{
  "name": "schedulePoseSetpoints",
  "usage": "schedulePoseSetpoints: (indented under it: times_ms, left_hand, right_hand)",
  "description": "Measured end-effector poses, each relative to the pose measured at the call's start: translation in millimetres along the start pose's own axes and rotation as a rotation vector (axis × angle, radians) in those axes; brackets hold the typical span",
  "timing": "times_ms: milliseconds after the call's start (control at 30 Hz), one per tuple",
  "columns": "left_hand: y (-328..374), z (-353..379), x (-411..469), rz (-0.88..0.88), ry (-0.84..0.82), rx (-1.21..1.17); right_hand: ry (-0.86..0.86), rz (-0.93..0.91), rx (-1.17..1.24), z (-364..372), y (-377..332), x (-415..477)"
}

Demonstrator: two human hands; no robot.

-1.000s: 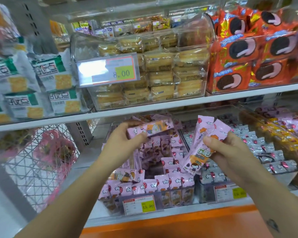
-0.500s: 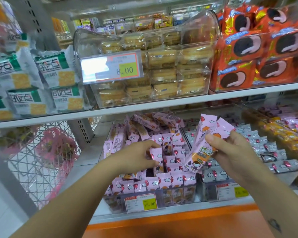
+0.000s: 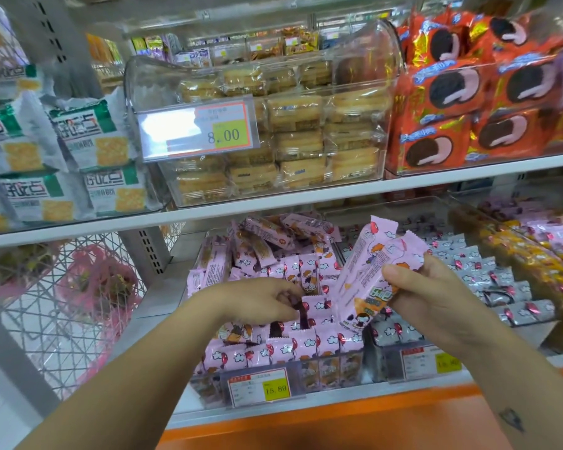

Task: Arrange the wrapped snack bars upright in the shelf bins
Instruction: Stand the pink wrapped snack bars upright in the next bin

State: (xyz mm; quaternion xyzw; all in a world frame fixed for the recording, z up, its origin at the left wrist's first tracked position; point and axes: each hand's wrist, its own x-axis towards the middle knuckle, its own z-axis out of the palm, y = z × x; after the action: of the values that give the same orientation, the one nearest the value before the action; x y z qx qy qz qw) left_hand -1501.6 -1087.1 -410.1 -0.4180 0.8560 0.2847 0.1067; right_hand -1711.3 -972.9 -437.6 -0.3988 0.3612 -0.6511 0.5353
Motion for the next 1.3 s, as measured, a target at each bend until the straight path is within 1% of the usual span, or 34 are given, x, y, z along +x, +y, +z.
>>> schedulePoseSetpoints:
  times_ms: [233,300,367,433,500,567,633,733,833,967,1100,1300]
  left_hand:
    - [-18.6,-5.7,-5.6,0.005,0.092,-0.133]
    - [-20.5,-6.9,-7.6,0.008,0.070,-0.112]
    - [-19.3,-7.3,-8.7,0.013,0.014,-0.071]
    - [-15.8,-6.0,-8.3,0.011,-0.018,0.028]
    - [-12.9,-3.0,-3.8,0.007,0.026,0.124]
    - [-10.4,0.8,2.7,0.027,0.106,0.128]
    - [-7.1,3.7,7.6,0.067,0.163,0.082]
    - [-2.5,7.7,11.6,0.131,0.202,0.003]
    - [-4.9,14.9,14.3,0.136,0.230,-0.057]
    - [-12.9,11.4,8.7,0.083,0.179,-0.098]
    - [-15.4,2.0,4.2,0.018,0.087,-0.333]
    - [-19.8,-10.3,8.2,-0.064,0.095,-0.532]
  right_hand:
    - [0.055,-0.135,-0.015,8.0,-1.9,5.5]
    - [0.056,-0.155,-0.031,10.9,-2.2,6.1]
    - [0.049,-0.161,-0.046,11.9,-2.2,6.0]
    - [0.054,-0.151,-0.056,12.1,-1.1,6.5]
    - [0.062,-0.135,-0.061,11.9,-0.1,7.0]
    - [0.069,-0.123,-0.055,12.4,0.0,7.3]
    - [0.080,-0.117,-0.054,12.2,-0.1,7.7]
    - [0.081,-0.109,-0.047,11.9,-1.0,7.3]
    - [0.088,-0.100,-0.056,11.4,-0.8,6.4]
    - [0.072,-0.090,-0.086,13.6,1.4,5.1]
    - [0.061,-0.085,-0.089,14.4,0.5,4.7]
    - [0.078,-0.096,-0.083,11.2,-0.7,5.1]
